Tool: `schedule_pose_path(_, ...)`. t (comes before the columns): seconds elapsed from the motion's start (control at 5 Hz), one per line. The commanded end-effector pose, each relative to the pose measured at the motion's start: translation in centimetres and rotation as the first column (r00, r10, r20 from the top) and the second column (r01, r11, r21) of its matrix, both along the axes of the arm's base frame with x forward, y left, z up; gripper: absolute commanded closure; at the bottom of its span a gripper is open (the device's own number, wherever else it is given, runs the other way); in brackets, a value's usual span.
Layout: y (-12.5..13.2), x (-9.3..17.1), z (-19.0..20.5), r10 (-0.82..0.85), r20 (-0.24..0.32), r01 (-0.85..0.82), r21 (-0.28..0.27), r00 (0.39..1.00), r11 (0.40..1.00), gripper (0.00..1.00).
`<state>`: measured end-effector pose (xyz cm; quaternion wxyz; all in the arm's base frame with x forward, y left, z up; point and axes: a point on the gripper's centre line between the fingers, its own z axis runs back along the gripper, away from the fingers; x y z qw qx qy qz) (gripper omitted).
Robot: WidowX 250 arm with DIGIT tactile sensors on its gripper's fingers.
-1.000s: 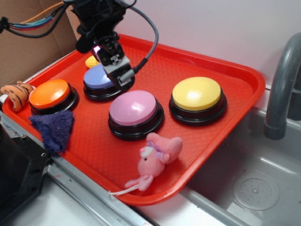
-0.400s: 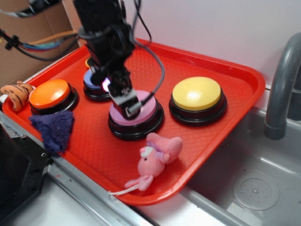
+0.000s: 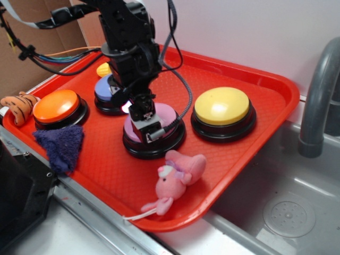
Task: Push the pink button.
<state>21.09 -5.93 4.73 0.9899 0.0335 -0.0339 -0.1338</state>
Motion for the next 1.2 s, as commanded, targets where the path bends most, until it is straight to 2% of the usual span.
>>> schedule_pose_path(0.0,-0.7,2.1,2.9,-0.042,0.124,0.048,-0.046,0.991,0.998,0.0)
schedule_pose_path(0.4,0.0,1.0,6.1,0.009,0.123,0.001,-0.081,0.992,0.997,0.0)
schedule_pose_path(1.0,1.1,0.9,8.2,0.066,0.124,-0.056,-0.082,0.99,0.995,0.0)
